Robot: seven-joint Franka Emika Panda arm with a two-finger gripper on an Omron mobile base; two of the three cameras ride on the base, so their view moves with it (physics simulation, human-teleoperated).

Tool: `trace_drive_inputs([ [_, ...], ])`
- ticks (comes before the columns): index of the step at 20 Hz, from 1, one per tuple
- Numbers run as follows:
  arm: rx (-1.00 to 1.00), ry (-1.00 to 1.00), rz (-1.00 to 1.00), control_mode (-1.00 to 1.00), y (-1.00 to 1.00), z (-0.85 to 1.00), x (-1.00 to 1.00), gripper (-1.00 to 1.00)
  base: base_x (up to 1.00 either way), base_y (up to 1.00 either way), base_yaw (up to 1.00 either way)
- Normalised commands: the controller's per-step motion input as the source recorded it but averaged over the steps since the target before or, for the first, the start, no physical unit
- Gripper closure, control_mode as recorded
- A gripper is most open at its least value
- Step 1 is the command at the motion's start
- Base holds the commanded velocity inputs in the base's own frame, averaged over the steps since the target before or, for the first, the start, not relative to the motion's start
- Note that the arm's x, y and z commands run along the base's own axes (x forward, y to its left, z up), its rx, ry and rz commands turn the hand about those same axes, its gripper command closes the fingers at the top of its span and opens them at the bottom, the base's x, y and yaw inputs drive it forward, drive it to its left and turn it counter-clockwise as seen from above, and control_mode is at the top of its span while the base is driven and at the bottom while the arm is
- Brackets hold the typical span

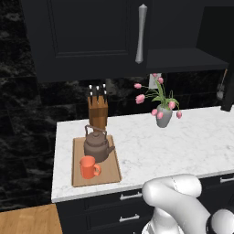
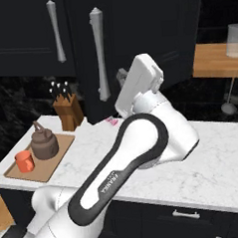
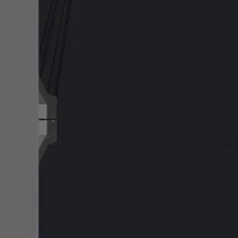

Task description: Pick the kettle from the counter and place it on the tray. Then pick the mug from the cabinet and place it on the tray. Then close the cabinet doors.

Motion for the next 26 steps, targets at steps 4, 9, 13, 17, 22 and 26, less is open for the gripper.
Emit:
trace_drive_inputs([
  [4,-0.06,0.27,0.0,-1.0,0.51,0.3,0.26,1.0,0.0,0.0,0.0],
  [9,-0.07,0.23,-0.01,-1.0,0.58,0.17,0.21,1.0,0.0,0.0,0.0],
  [13,-0.06,0.14,-0.02,-1.0,0.57,0.02,0.21,1.0,0.0,0.0,0.0],
  [17,-0.06,0.07,-0.05,-1.0,0.57,0.0,0.29,1.0,0.0,0.0,0.0],
  [22,-0.05,0.06,-0.1,-1.0,0.48,0.0,0.41,1.0,0.0,0.0,0.0],
  [26,-0.04,0.03,-0.13,-1.0,0.36,0.0,0.41,1.0,0.0,0.0,0.0],
])
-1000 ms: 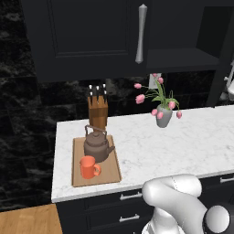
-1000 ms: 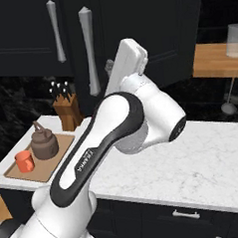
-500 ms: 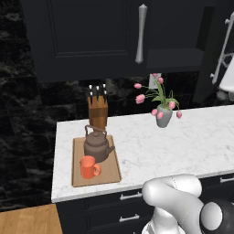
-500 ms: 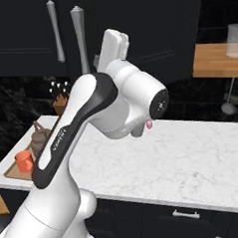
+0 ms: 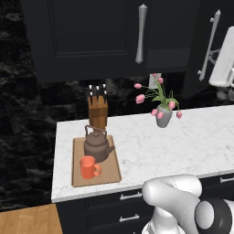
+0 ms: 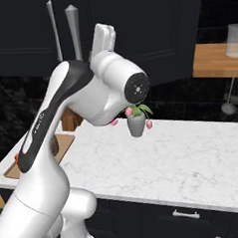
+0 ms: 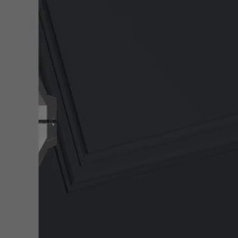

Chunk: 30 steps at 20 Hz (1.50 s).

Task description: Pick the kettle from the counter and place it on the tray. Then pick the mug from the cabinet and place it on the tray. Then close the cabinet doors.

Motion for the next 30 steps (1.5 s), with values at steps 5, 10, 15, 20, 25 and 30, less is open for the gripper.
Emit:
trace_drive_inputs([
  [5,-0.01,0.0,-0.14,-1.0,0.26,-0.02,0.43,1.0,0.0,0.0,0.0],
  [10,0.0,0.0,-0.14,-1.0,0.17,0.0,0.38,1.0,0.0,0.0,0.0],
  [15,0.0,0.02,-0.14,-1.0,0.06,0.0,0.41,1.0,0.0,0.0,0.0],
  [20,0.0,0.03,-0.13,-1.0,0.0,0.0,0.47,1.0,0.0,0.0,0.0],
  [25,0.0,0.02,-0.13,-1.0,0.03,-0.02,0.47,1.0,0.0,0.0,0.0],
  [30,0.0,0.01,-0.12,-1.0,0.04,-0.06,0.47,1.0,0.0,0.0,0.0],
])
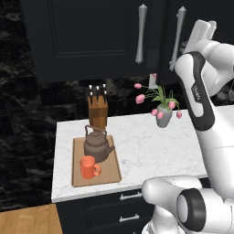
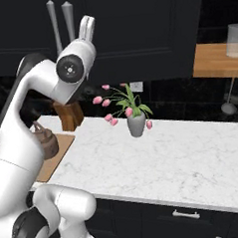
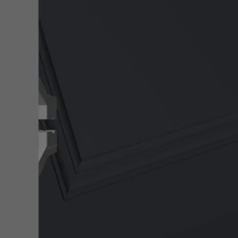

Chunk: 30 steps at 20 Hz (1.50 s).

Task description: Pick the kettle from the counter and place it on the tray. Then pick the mug from the cabinet and place it on the tray. Then close the cabinet doors.

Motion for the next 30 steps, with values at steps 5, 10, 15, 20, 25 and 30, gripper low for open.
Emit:
trace_drive_inputs([
  [5,0.0,0.02,-0.12,-1.0,0.01,-0.04,0.47,1.0,0.0,0.0,0.0],
  [10,0.0,0.04,-0.09,-1.0,0.0,0.0,0.52,1.0,0.0,0.0,0.0],
  [15,0.0,0.07,-0.06,-1.0,0.0,0.0,0.51,1.0,0.0,0.0,0.0],
  [20,0.0,0.06,-0.01,-1.0,-0.06,-0.04,0.54,1.0,0.0,0.0,0.0],
  [25,0.0,0.01,0.0,-1.0,-0.14,-0.2,0.48,1.0,0.0,0.0,0.0],
  [30,0.0,0.0,0.0,-1.0,-0.1,-0.31,0.51,1.0,0.0,0.0,0.0],
])
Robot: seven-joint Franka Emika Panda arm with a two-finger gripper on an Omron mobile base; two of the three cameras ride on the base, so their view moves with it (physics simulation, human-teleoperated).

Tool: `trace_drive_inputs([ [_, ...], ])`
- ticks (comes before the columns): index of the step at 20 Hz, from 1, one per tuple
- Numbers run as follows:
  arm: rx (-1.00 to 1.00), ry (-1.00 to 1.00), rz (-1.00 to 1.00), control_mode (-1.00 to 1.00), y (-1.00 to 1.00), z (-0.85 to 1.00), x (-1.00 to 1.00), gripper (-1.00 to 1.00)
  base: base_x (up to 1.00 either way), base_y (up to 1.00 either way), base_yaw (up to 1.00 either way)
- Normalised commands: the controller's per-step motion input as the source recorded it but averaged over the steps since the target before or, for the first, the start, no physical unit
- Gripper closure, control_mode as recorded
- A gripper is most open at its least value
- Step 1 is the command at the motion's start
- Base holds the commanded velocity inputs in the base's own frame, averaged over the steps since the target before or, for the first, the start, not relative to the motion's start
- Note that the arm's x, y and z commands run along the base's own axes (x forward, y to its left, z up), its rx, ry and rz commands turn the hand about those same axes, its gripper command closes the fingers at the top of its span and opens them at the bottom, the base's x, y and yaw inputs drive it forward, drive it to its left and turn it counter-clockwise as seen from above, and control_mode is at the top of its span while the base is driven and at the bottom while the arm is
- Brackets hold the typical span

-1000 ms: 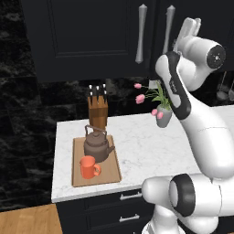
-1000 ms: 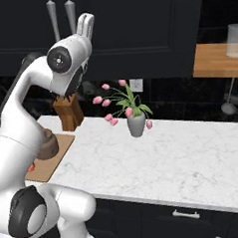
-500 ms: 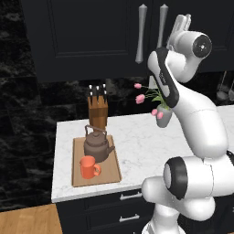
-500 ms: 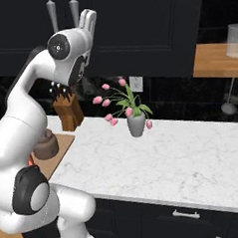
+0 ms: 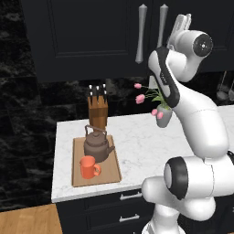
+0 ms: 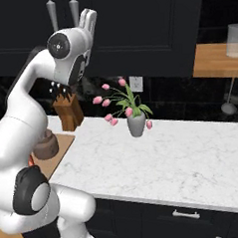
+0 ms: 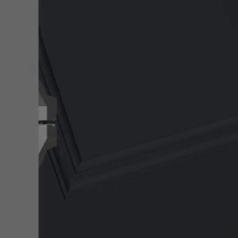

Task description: Pick the kettle from the counter and place it on the tray. Then pick the mug from the cabinet and place it on the tray. Then close the cabinet doors.

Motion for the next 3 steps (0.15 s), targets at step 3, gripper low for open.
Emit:
trace_drive_inputs([
  [3,0.0,0.0,0.0,-1.0,-0.07,-0.43,0.69,1.0,0.0,0.0,0.0],
])
